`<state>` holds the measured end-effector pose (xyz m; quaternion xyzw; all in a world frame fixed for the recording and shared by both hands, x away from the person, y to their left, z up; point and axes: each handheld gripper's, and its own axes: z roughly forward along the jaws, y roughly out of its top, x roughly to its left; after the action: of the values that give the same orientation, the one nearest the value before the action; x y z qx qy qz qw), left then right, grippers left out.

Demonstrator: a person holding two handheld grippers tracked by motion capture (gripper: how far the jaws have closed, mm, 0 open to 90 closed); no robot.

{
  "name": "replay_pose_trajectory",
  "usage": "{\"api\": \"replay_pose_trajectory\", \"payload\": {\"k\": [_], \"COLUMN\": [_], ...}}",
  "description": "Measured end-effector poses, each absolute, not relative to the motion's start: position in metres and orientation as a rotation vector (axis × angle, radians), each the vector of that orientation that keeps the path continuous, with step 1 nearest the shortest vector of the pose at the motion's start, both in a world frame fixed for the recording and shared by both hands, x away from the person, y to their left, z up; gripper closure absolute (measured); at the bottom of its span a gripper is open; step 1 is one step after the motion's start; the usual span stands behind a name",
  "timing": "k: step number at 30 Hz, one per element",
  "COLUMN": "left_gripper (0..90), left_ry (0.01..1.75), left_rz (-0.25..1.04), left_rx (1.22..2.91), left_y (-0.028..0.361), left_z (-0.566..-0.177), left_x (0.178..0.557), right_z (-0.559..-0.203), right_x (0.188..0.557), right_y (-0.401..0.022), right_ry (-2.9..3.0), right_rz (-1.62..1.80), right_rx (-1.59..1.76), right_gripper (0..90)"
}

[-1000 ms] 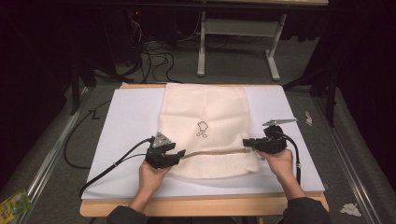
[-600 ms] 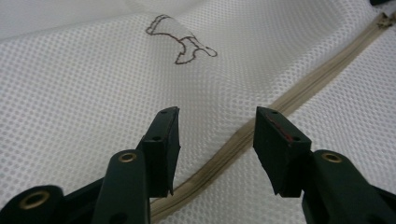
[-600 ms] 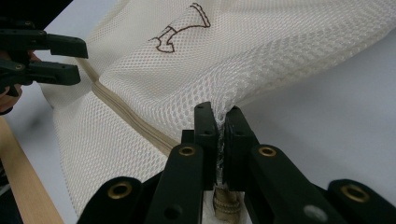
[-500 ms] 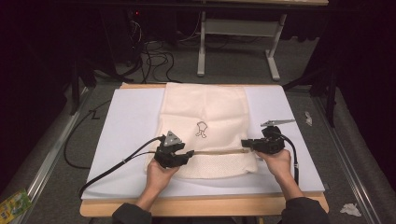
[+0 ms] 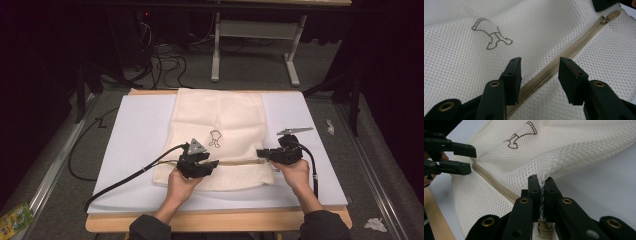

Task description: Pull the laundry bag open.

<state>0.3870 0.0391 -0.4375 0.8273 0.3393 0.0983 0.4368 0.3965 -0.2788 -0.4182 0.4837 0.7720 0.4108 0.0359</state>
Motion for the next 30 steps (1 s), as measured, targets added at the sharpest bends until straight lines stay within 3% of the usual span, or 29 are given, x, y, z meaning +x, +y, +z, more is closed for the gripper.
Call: {"api": "replay_pose_trajectory", "payload": {"k": [30], "left_gripper": [57.4], "left_ry": [0.779], "left_rz": [0.151], "left_rx": [2.065], "left_y": [-0.002], "left_z": [-0.435], "left_x": [0.382], "right_z": [-0.415], "right_x": [0.399], "right_y": [-0.256], "right_ry": [2.382], "right_rz": [1.296], "right_rx": [1.442], "right_gripper": [87.8]}}
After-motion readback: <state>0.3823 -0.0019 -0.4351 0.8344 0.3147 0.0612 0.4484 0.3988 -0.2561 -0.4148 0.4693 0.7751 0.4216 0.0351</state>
